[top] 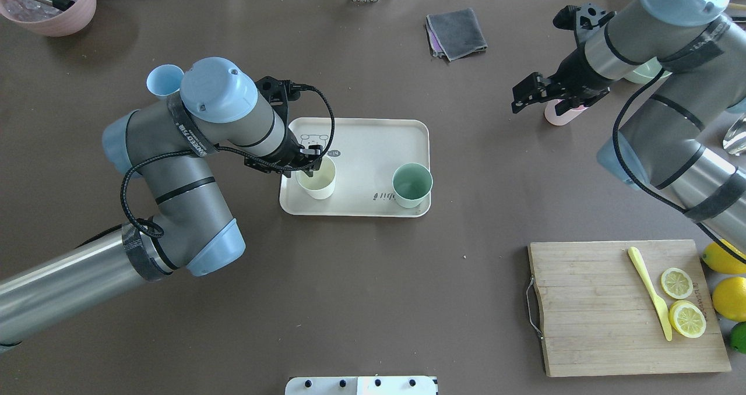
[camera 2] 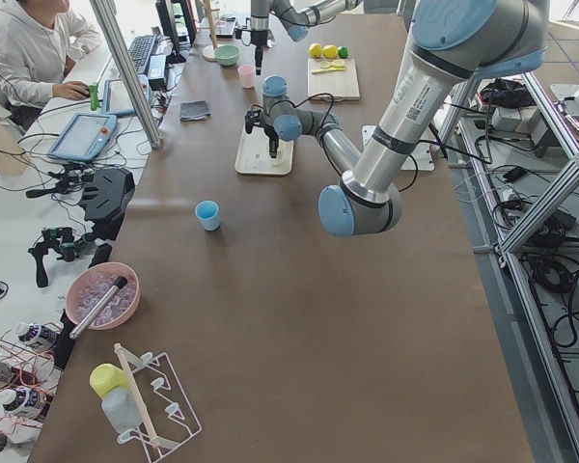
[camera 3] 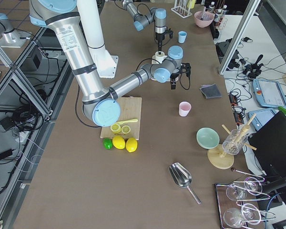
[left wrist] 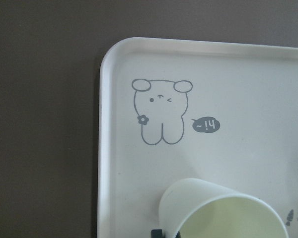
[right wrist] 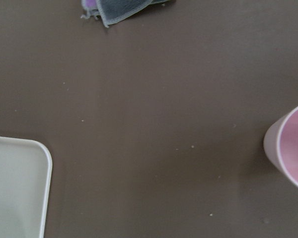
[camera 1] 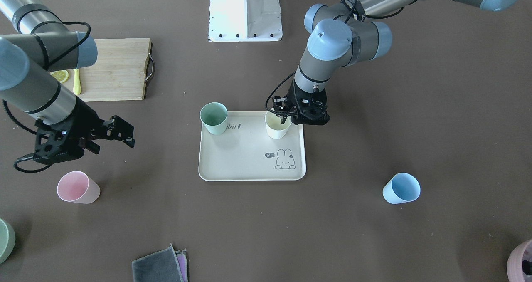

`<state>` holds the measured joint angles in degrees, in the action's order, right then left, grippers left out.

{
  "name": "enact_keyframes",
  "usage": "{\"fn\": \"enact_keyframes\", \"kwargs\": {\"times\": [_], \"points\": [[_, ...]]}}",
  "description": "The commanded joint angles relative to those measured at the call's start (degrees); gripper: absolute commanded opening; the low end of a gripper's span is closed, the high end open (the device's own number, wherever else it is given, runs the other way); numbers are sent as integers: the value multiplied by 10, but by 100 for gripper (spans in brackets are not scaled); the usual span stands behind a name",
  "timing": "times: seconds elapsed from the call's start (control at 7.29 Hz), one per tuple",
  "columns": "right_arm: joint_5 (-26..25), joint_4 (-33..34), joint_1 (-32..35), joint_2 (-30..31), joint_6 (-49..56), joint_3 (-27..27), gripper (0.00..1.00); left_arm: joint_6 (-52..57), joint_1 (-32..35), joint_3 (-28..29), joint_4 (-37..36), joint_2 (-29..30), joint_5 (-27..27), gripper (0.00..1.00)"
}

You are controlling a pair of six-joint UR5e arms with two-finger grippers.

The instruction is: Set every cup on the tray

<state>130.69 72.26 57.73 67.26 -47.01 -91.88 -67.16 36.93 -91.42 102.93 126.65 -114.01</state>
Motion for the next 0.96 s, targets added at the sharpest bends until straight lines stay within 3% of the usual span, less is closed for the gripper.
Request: {"fn": "enact_keyframes", "kwargs": {"times": [0.0,0.27,0.82], "points": [[7,58,48,-3,89,45,100,29,45,7,-4,-4,-9,97],[-24,52,52,-20,87,109,99,89,91,18,-4,-25,-30,97],[-29,20,38,-23,77,162,87,148,138,32,-3,-46,-43,97]]}}
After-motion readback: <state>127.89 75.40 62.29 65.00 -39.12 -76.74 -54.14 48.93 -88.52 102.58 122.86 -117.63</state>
